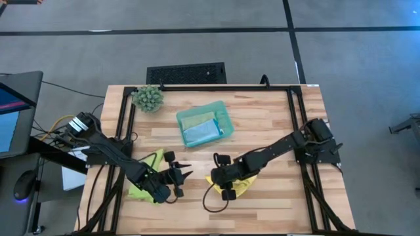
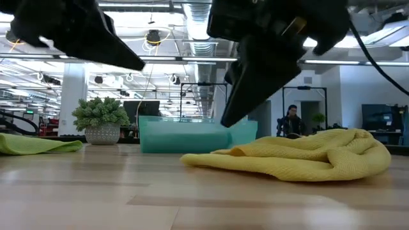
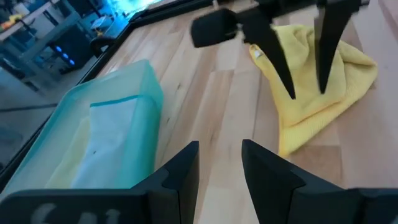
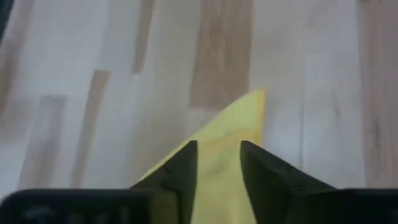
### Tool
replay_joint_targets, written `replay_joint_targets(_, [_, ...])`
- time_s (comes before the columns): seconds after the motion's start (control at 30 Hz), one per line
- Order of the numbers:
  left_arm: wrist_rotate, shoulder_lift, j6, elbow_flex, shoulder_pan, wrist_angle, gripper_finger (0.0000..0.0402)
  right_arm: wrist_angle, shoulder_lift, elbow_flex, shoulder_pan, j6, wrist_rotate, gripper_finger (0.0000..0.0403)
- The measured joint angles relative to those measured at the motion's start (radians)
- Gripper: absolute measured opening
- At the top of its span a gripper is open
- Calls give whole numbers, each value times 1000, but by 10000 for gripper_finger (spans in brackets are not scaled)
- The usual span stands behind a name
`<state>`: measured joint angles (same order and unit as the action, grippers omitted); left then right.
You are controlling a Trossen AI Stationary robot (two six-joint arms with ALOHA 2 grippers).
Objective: Fold microfiber towels
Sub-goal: Fold the yellow towel
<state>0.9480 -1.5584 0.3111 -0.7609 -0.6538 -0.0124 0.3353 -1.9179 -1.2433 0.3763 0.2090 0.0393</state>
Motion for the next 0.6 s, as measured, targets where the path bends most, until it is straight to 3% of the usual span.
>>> replay_joint_targets(0.17, [-46, -111, -84, -1, 31, -132, 114, 84, 6, -12, 1, 6, 3, 198])
replay_joint_targets(0.33, [-341, -209, -181, 0, 99, -305, 114, 76, -49, -9, -11, 45, 73, 207])
replay_joint_targets(0.43, [-463, -263, -194, -9, 138, -387, 114, 68, -88, -9, -19, 34, 72, 176])
replay_joint_targets(0.6, [-569, -340, -187, -46, 185, -411, 114, 32, -108, -14, -18, 27, 74, 83])
